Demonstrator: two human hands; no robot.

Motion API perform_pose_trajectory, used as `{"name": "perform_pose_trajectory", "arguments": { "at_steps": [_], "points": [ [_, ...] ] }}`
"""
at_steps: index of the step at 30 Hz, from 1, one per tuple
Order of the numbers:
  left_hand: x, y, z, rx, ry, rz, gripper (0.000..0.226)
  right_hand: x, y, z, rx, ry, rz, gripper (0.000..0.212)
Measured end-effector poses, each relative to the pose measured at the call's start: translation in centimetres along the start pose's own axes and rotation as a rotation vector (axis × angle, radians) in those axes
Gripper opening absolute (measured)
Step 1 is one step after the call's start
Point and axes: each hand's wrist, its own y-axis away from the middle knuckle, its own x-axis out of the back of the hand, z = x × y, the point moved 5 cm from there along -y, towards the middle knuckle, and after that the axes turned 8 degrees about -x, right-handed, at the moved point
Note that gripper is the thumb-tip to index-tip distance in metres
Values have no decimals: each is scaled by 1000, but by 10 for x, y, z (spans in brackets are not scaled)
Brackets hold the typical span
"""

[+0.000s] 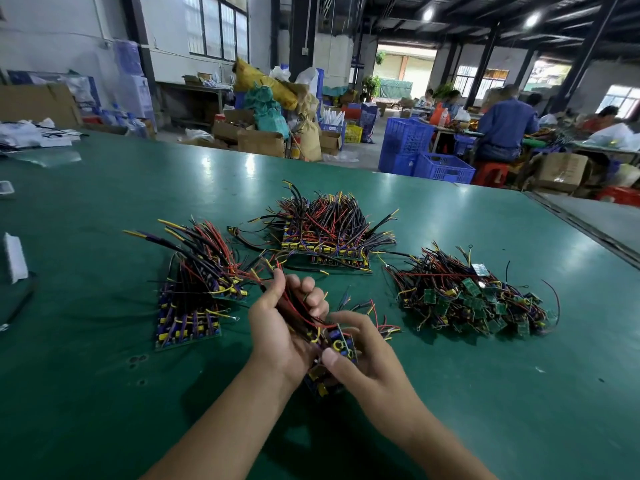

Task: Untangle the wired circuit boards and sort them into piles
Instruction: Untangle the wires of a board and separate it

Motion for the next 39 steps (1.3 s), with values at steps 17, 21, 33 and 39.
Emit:
{"name": "perform_pose_trajectory", "arguments": {
  "at_steps": [17,21,33,39],
  "points": [
    [-8,10,-10,13,-281,-65,42,12,-11,12,-225,-569,120,30],
    [-6,12,-11,-51,-455,-94,62,13,-11,8,-260,-701,67,26],
    [-15,16,-14,-43,-299,-244,39,10,-9,2,-316,-723,-51,34],
    [-12,15,-16,-87,-336,-260,37,12,-9,6,-406,-821,-75,27]
  ]
}}
